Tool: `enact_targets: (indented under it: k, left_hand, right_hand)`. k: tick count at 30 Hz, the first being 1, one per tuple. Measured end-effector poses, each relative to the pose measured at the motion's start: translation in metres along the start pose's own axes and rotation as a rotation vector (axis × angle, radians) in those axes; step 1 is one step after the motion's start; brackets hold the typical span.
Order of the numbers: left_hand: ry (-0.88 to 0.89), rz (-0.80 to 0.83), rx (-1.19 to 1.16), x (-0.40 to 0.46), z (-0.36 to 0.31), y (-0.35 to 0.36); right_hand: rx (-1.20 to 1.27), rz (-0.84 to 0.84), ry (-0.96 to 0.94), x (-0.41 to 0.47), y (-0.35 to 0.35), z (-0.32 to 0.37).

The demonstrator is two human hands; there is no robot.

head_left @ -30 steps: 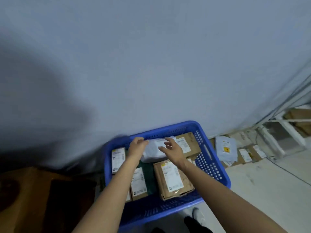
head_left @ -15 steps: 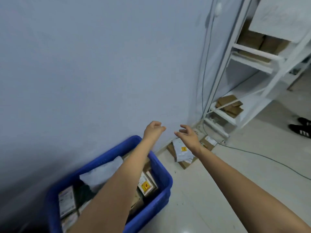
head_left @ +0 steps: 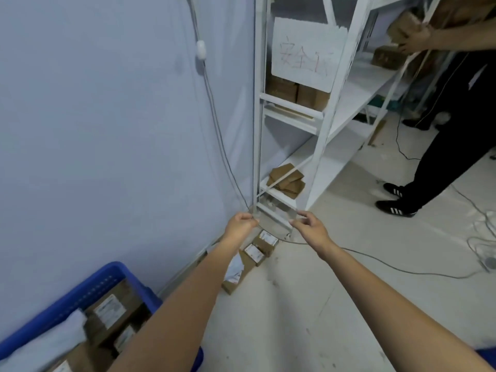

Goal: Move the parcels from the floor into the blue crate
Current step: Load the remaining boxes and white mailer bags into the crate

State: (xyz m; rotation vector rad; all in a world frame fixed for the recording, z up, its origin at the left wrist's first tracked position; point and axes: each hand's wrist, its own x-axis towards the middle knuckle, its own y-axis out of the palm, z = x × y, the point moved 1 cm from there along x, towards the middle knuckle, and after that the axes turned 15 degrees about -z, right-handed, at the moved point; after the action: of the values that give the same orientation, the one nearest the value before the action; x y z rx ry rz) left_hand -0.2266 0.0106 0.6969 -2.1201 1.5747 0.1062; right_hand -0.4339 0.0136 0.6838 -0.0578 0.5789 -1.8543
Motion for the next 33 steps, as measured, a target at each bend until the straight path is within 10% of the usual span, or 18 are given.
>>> enact_targets:
  k: [19,33]
  left_hand:
    - [-0.334,-0.077,-0.029,0.267,0.013,0.146]
    - [-0.659,-0.361,-0.155,0.312,0.072,0.197]
  right_hand:
    - [-0.280,0.210,0.092,0.272,0.087,-0.007]
    - [-0.618,0.579,0.038,0.420,0.140,-0.061]
